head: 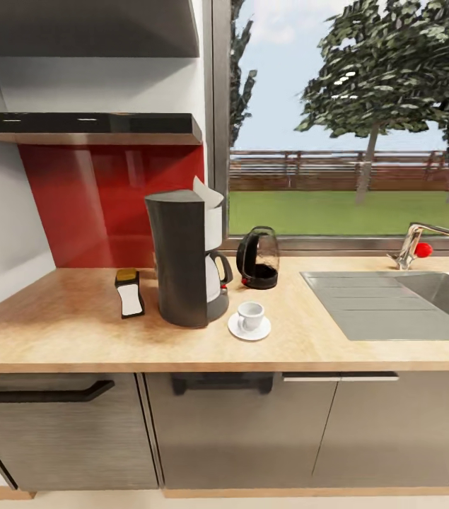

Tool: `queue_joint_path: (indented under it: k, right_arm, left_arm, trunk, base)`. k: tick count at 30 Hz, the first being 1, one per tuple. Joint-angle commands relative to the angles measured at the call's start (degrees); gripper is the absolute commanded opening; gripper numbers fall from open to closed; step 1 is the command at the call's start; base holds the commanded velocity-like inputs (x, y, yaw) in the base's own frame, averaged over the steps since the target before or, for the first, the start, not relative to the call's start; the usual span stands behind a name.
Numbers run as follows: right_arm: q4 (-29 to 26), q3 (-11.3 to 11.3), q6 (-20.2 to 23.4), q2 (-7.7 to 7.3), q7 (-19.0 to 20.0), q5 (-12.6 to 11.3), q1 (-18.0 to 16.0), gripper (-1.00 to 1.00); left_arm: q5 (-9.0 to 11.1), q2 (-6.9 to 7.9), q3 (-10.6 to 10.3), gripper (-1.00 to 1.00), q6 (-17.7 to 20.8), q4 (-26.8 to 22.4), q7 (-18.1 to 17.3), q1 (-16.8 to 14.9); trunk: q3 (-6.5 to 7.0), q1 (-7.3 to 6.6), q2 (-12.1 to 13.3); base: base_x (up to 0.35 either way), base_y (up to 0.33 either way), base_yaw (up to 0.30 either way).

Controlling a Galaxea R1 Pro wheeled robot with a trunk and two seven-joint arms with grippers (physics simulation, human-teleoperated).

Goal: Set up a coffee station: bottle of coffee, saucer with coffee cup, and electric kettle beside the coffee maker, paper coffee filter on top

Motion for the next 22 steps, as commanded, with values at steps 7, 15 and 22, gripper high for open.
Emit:
queue_joint_path:
  k: [7, 15, 22]
  right_arm:
    - [1.88, 0.53, -0.36, 1.67, -11.87, -0.25, -0.04, 1.0]
    - [2.35, 0.55, -0.42, 4.31, -16.86, -0.23, -0.04, 1.0]
    - [2.45, 0.48, -0.42, 6.43, -17.35, -0.21, -0.04, 1.0]
  left_arm:
    - [0.0, -1.2, 0.11, 1.0, 0.21, -0.01, 22.55, -0.03]
    - [0.0, -2.11, 0.87, 1.0, 0.26, -0.05, 31.92, -0.03]
    - [0.0, -2.72, 1.23, 1.0, 0.19, 0.0, 32.91, -0.03]
  trunk:
    - [-0.06, 0.0, -0.03]
    - [-0.06, 0.0, -0.03]
    - [-0.06, 0.0, -0.03]
  base:
    - [0.0, 0.0, -0.002]
    - [0.0, 0.0, 0.0]
    - [0.0, 0.0, 0.0]
